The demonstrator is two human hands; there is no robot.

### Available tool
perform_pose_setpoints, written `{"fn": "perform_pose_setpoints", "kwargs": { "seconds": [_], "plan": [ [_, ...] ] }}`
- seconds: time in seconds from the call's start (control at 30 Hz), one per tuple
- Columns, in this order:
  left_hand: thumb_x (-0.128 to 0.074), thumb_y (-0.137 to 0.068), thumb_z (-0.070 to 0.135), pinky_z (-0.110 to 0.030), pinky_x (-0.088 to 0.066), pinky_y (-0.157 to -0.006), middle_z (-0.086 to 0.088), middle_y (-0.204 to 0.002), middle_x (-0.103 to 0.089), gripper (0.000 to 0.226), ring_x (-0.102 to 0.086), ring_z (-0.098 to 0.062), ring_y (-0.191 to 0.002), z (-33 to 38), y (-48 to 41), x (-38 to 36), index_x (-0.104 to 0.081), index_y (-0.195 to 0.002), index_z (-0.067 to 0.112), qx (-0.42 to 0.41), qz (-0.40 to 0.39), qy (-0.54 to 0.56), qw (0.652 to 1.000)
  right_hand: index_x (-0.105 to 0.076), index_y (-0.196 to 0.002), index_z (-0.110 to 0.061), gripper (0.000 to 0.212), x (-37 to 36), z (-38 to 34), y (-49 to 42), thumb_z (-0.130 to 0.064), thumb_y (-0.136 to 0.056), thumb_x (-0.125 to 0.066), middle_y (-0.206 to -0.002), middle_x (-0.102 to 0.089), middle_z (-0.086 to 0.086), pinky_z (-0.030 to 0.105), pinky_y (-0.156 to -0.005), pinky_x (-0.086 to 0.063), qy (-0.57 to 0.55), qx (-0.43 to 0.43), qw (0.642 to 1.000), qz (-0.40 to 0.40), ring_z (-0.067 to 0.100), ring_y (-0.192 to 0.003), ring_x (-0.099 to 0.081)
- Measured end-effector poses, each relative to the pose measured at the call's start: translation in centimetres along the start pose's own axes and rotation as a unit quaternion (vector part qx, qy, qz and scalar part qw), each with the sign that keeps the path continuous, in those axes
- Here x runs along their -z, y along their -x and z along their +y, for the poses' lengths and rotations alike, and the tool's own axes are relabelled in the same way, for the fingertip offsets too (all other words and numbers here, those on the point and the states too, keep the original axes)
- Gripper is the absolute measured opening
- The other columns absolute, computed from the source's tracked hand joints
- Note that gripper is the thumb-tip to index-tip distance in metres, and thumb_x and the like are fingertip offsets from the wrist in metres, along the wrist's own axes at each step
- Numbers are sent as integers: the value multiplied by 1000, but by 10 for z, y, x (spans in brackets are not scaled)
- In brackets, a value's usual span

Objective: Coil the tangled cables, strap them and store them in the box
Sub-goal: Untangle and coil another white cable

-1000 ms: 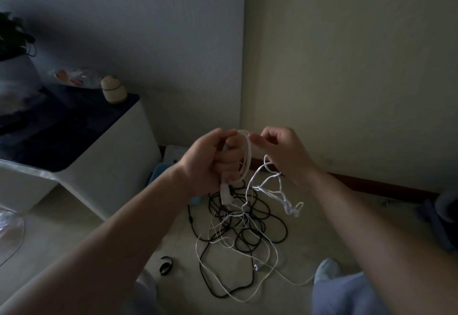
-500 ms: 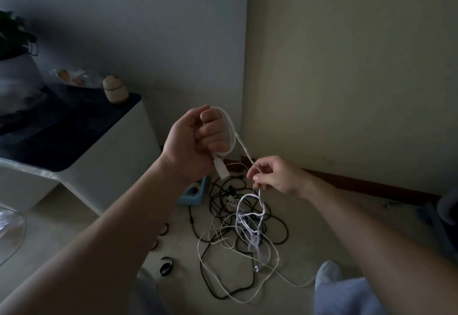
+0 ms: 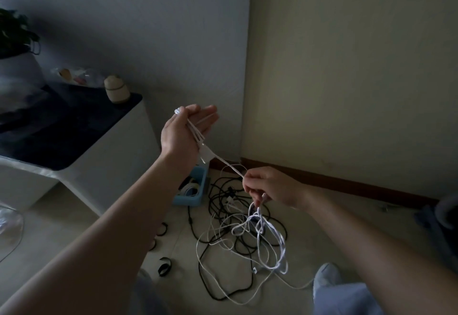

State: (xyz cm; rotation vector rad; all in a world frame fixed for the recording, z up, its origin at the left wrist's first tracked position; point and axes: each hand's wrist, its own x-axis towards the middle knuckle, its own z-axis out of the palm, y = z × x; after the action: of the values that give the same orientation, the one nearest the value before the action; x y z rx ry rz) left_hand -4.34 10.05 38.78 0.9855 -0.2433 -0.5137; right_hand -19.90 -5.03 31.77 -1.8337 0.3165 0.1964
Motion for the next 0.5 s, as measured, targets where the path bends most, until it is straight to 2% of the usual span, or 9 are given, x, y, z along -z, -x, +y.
{"fn": "perform_pose_setpoints", "kwargs": {
  "seconds": [0.1,0.17,0.23,0.3,0.37,0.43,0.5],
  "plan": [
    [-31,-110,23,-39,-55,-95,-15,-101,-77,34,-73,-30,-100,-11,-3,5,-59,-103,5,-67,-4,-127,990,-69,-74,-27,24,-5,-9,5,-30,-96,-57,-57,-53,-5,27,-62,-48,-1,54,998,42,12,-55,-52],
    [-31,-109,27,-34,-55,-88,-9,-95,-78,35,-74,-24,-95,-20,-3,12,-60,-106,8,-101,-31,-244,964,-73,-75,-35,24,-10,-15,9,-29,-96,-62,-58,-57,-9,29,-59,-45,18,93,989,113,9,-53,-52],
    [-34,-104,38,-35,-54,-78,-6,-90,-77,37,-74,-21,-87,-32,0,16,-62,-104,13,-102,-63,-343,932,-76,-81,-36,19,-15,-22,12,-29,-95,-65,-64,-66,-10,29,-55,-44,40,135,977,163,7,-55,-56],
    [-39,-95,42,-40,-55,-67,-6,-78,-75,34,-71,-22,-73,-45,4,15,-64,-91,19,-72,-95,-389,913,-78,-86,-29,14,-17,-31,15,-31,-94,-67,-68,-68,-10,29,-57,-42,56,176,964,193,6,-59,-56],
    [-45,-88,46,-37,-45,-56,-1,-59,-63,34,-57,-17,-54,-53,10,10,-63,-73,22,-44,-137,-411,900,-78,-90,-24,12,-12,-38,18,-21,-95,-68,-71,-70,-16,19,-61,-46,59,208,950,226,-1,-65,-61],
    [-45,-82,62,-28,-34,-52,5,-49,-50,48,-44,-12,-47,-56,16,4,-65,-62,23,20,-193,-406,893,-79,-94,-17,11,-3,-43,20,-11,-93,-70,-81,-75,-12,19,-70,-53,49,224,938,261,1,-77,-69],
    [-37,-80,76,-23,-33,-46,8,-45,-41,69,-37,-8,-41,-52,21,-1,-68,-64,17,111,-267,-375,881,-78,-93,-16,8,6,-42,22,-10,-89,-74,-82,-76,-9,18,-70,-52,52,226,928,290,2,-76,-69]
  ]
}}
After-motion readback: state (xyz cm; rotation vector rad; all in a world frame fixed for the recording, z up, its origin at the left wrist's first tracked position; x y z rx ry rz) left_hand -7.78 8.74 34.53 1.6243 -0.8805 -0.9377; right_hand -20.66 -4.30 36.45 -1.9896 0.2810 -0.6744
